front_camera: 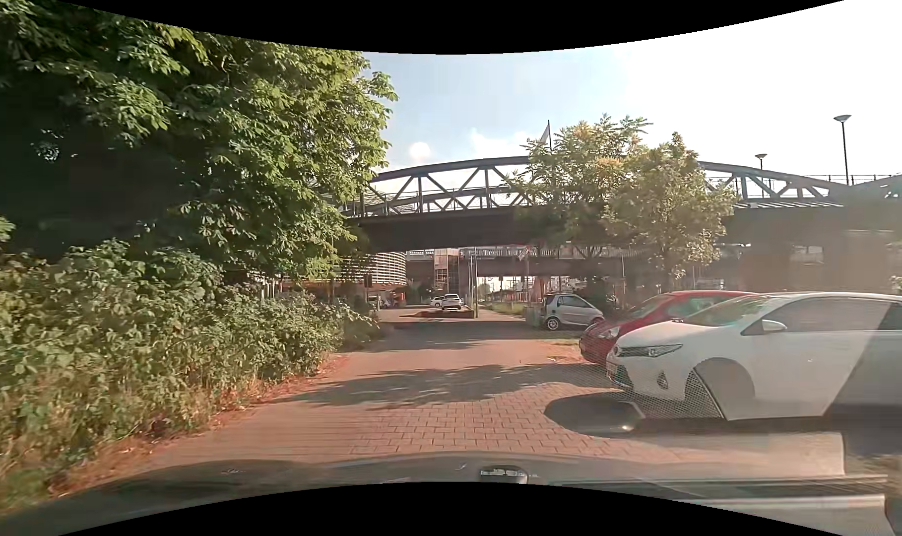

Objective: Follow the waypoints while adhering to traffic rules and regulations

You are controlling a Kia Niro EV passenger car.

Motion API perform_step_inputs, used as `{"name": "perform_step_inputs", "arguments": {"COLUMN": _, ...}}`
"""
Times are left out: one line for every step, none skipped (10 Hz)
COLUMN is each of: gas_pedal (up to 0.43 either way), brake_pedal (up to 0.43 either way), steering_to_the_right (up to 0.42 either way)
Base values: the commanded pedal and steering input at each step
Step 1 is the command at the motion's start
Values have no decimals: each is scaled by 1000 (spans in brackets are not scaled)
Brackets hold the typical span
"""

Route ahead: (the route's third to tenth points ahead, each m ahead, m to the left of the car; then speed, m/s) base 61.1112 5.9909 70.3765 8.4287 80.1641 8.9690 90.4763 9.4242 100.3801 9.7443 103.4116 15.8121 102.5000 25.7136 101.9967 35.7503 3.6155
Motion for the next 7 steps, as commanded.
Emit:
{"name": "perform_step_inputs", "arguments": {"gas_pedal": 20, "brake_pedal": 0, "steering_to_the_right": -2}}
{"name": "perform_step_inputs", "arguments": {"gas_pedal": 20, "brake_pedal": 0, "steering_to_the_right": -2}}
{"name": "perform_step_inputs", "arguments": {"gas_pedal": 20, "brake_pedal": 0, "steering_to_the_right": -2}}
{"name": "perform_step_inputs", "arguments": {"gas_pedal": 20, "brake_pedal": 0, "steering_to_the_right": -1}}
{"name": "perform_step_inputs", "arguments": {"gas_pedal": 20, "brake_pedal": 0, "steering_to_the_right": -1}}
{"name": "perform_step_inputs", "arguments": {"gas_pedal": 20, "brake_pedal": 0, "steering_to_the_right": -1}}
{"name": "perform_step_inputs", "arguments": {"gas_pedal": 20, "brake_pedal": 0, "steering_to_the_right": 0}}
